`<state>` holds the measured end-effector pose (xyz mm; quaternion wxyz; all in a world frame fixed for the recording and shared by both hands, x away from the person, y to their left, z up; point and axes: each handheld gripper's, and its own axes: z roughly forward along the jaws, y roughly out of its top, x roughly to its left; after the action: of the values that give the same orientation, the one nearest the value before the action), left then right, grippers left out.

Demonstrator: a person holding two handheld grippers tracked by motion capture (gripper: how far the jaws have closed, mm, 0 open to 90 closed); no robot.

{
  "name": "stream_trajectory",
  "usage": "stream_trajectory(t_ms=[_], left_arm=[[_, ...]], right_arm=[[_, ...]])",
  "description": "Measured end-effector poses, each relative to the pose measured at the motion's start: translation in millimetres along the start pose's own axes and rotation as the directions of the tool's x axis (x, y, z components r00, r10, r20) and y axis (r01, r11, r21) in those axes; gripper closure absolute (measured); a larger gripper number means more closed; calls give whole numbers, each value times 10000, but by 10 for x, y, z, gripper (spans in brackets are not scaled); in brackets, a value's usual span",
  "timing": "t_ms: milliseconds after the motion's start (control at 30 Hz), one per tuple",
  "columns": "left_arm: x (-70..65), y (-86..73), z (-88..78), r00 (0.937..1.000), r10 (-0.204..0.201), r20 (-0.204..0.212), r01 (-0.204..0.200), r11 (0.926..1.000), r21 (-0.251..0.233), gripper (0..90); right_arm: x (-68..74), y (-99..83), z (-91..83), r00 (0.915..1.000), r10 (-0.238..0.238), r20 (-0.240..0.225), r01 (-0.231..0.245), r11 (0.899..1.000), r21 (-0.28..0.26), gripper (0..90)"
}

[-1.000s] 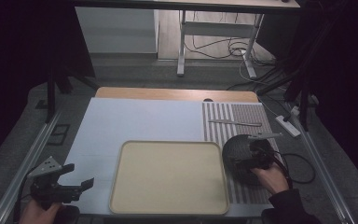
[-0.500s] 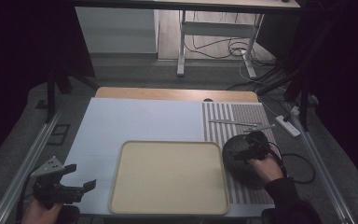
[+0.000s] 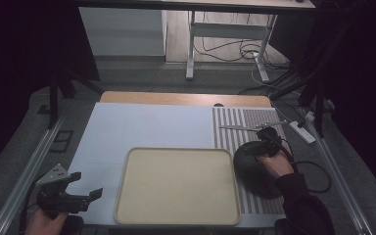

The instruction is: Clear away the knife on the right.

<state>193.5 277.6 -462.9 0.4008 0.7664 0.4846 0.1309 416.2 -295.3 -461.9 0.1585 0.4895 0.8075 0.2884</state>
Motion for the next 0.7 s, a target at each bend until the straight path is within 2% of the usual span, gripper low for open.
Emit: stream_trajectory(t_ms=[467, 700], left_arm=[[2, -1, 4, 10000, -37, -49, 37, 10000, 38, 6], [6, -1, 5, 10000, -70, -37, 70, 10000, 47, 7]], right_arm=[[-259, 233, 283, 9987, 235, 457, -259, 9984, 509, 0], [-326, 309, 412, 9978, 321, 573, -353, 9977, 570, 0]])
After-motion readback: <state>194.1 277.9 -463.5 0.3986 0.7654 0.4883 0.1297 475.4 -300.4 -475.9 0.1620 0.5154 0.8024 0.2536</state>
